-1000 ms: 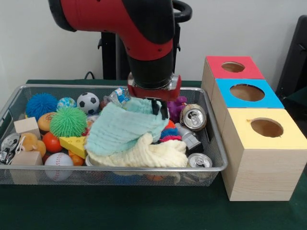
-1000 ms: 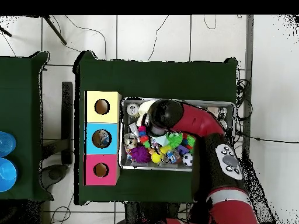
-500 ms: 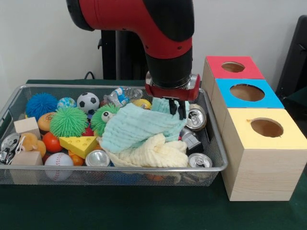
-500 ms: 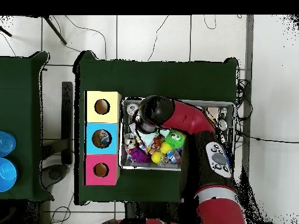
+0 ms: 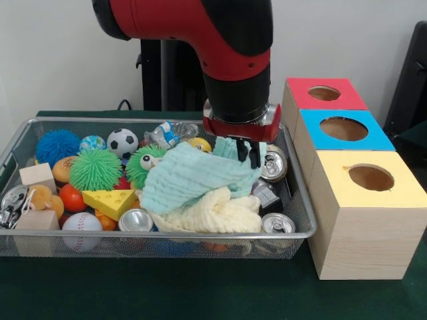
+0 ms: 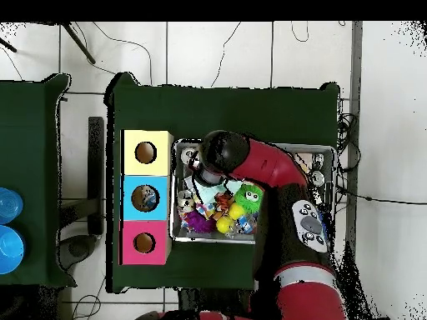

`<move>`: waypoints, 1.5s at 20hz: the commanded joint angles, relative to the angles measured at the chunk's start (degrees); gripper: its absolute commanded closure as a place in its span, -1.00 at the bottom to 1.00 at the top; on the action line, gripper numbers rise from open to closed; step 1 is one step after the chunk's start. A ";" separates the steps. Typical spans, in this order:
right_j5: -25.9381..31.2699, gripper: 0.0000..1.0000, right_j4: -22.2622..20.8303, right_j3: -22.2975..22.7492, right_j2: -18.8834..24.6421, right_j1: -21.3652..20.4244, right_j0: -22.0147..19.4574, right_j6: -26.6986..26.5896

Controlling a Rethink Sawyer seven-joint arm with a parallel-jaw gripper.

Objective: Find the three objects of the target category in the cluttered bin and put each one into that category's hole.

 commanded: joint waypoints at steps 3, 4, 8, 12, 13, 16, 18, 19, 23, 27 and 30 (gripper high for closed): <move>0.82 -1.00 1.86 0.08 0.35 4.63 -1.19 10.55; 0.88 -1.00 1.82 -0.07 0.45 4.72 -1.35 10.23; 1.44 -1.00 2.03 -0.82 0.80 5.25 -1.98 9.50; 2.25 -1.00 1.39 -2.66 0.54 6.13 -1.94 8.86; 2.76 -1.00 0.87 -3.25 0.15 6.08 -1.69 8.73; 3.55 -1.00 -0.83 -3.42 -1.24 4.65 -1.50 7.62; 3.67 -1.00 -1.20 -1.78 -1.61 2.91 -2.26 6.48; 3.93 -1.00 -1.33 -1.06 -1.77 2.10 -2.65 5.96; 4.01 -1.00 -1.61 1.28 -1.82 0.06 -4.34 3.77; 3.55 -1.00 -2.55 3.57 -2.37 -2.15 -4.83 2.73; 2.87 -1.00 -3.26 4.67 -2.49 -2.82 -5.16 2.14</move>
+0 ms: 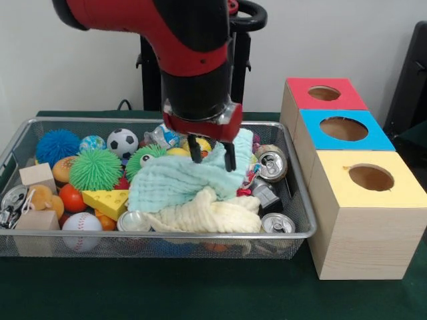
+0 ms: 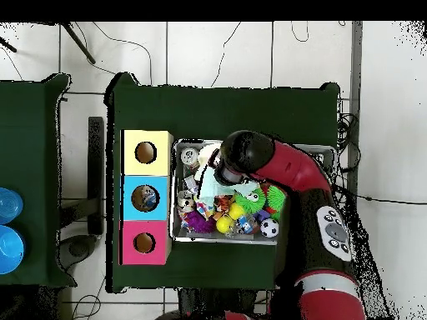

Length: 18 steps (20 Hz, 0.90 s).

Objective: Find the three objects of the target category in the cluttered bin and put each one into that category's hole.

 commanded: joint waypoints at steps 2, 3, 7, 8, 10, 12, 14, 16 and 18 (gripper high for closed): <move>2.52 -1.00 -3.39 5.99 -0.27 -2.30 -2.48 1.59; 2.36 -1.00 -3.45 6.40 -0.18 -2.42 -2.69 1.37; 1.44 -1.00 -3.76 7.13 -0.10 -2.72 -2.66 1.19; 1.22 -1.00 -3.82 7.21 -0.09 -2.76 -2.64 1.18; 0.16 -1.00 -3.95 8.19 -0.07 -3.07 -2.57 1.17; -1.30 -1.00 -4.12 9.70 0.00 -3.46 -2.54 0.98; -2.66 -1.00 -4.23 11.10 0.40 -3.57 -2.96 0.32; -3.85 -1.00 -4.43 12.32 0.81 -3.60 -3.48 -0.47; -5.03 -1.00 -4.64 13.61 1.08 -3.87 -4.05 -1.13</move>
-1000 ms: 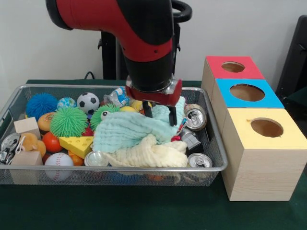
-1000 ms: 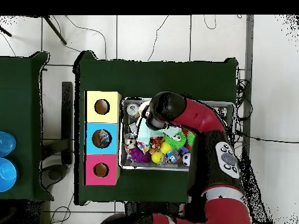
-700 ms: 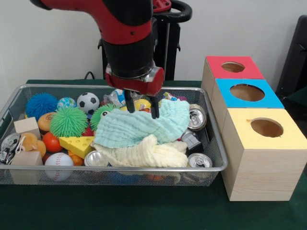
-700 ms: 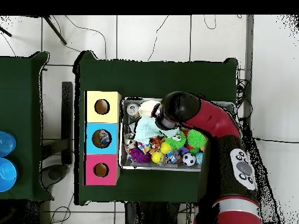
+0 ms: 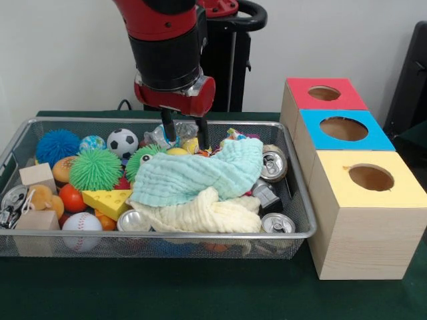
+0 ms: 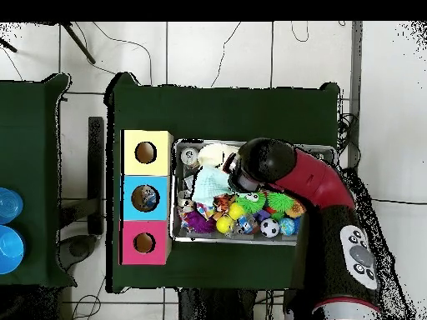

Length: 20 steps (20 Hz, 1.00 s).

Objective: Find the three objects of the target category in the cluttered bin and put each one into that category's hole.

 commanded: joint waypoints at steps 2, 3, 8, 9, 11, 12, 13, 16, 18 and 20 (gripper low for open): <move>-5.63 -1.00 -4.70 11.02 3.02 0.14 -2.69 -1.79; -6.20 -1.00 -4.79 11.71 3.09 -0.11 -2.97 -1.99; -9.47 -1.00 -5.98 14.17 3.33 -0.20 -5.21 -2.90; -10.26 -1.00 -6.57 15.27 3.43 -0.60 -6.02 -3.14; -11.23 -1.00 -7.51 15.83 3.41 -0.46 -7.24 -3.41; -12.33 -1.00 -8.04 16.40 3.66 -0.17 -8.03 -3.53; -13.43 -1.00 -8.57 16.98 3.90 0.12 -8.81 -3.64; -16.67 -1.00 -9.85 20.06 4.51 -0.31 -10.21 -2.72; -18.44 -1.00 -10.36 22.53 5.16 -1.12 -11.12 -2.08; -19.42 -1.00 -10.66 24.92 5.55 -2.39 -11.47 -1.35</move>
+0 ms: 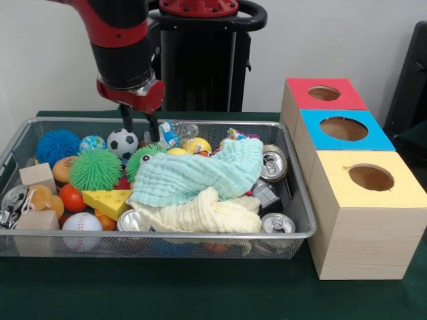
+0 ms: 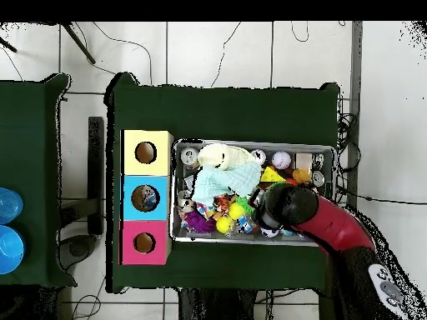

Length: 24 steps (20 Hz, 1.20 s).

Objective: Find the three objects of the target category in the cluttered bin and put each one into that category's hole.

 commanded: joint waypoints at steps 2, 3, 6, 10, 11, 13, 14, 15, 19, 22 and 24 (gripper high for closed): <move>-6.88 -1.00 -4.28 14.43 5.78 -3.04 -2.44 -0.71; -6.94 -1.00 -4.29 15.76 5.95 -4.11 -2.55 -0.47; -6.77 -1.00 -4.21 18.01 6.47 -6.00 -2.68 0.04; -8.49 -1.00 -3.68 21.82 7.10 -8.14 -2.33 1.43; -9.47 -1.00 -3.64 23.04 7.24 -8.49 -2.33 1.80; -11.07 -1.00 -3.64 23.91 7.58 -8.02 -2.37 2.32; -11.86 -1.00 -3.82 23.83 7.67 -7.34 -2.47 2.41; -12.66 -1.00 -3.99 23.76 7.75 -6.66 -2.58 2.50; -15.93 -1.00 -5.38 22.35 8.22 -2.47 -4.49 1.41; -18.42 -1.00 -6.51 21.55 8.26 0.11 -5.18 1.68; -20.02 -1.00 -7.14 21.03 8.34 1.68 -5.51 2.11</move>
